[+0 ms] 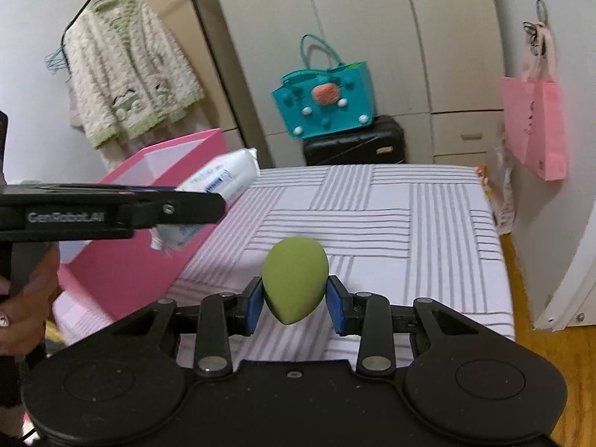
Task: Organize soft objects
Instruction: 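Carry the green sponge and tissue pack in both tools over the pink box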
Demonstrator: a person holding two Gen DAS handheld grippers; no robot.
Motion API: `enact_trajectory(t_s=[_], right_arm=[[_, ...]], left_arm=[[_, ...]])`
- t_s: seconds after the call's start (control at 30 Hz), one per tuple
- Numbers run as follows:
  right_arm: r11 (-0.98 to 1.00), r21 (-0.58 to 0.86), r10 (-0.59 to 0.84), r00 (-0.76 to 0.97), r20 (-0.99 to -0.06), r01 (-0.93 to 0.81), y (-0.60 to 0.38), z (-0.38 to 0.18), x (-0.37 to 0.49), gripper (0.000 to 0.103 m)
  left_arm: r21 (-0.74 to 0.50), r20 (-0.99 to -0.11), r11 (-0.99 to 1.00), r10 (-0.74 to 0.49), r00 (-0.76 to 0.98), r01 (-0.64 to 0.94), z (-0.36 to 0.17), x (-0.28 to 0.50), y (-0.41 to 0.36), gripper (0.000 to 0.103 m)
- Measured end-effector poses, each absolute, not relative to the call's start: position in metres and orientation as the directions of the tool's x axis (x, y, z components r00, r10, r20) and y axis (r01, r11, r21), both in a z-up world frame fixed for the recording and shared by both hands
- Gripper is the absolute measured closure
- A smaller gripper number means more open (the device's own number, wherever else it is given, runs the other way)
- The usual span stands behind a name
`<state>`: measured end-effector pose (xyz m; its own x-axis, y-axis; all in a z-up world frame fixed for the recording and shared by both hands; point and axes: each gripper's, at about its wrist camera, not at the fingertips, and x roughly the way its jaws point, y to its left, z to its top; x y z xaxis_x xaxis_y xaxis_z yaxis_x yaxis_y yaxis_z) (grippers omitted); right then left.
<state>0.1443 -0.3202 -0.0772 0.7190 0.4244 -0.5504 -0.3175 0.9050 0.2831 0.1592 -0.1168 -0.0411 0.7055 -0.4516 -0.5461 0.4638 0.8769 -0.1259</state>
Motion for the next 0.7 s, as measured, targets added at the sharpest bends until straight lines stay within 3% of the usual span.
enact_trajectory(t_s=[0.2,0.5,0.7], right_arm=[[0.866,0.322,0.501,0.645,-0.577,-0.384,-0.306,-0.059,0.138,0.062],[0.790,0.366,0.608,0.553,-0.570,-0.492,-0.270,-0.022,0.145,0.062],[0.757,0.342,0.641,0.532,-0.553,-0.557,-0.236,-0.001,0.155,0.062]], left_arm=[[-0.101,-0.541,0.875,-0.447,0.712,0.473,-0.015,0.135,-0.082,0.064],[-0.166,-0.582,0.856,-0.485,0.653,0.489,0.011,0.118,-0.013,0.064],[-0.129,-0.588,0.889,-0.425,0.688,0.439,0.015,0.120,0.030,0.064]])
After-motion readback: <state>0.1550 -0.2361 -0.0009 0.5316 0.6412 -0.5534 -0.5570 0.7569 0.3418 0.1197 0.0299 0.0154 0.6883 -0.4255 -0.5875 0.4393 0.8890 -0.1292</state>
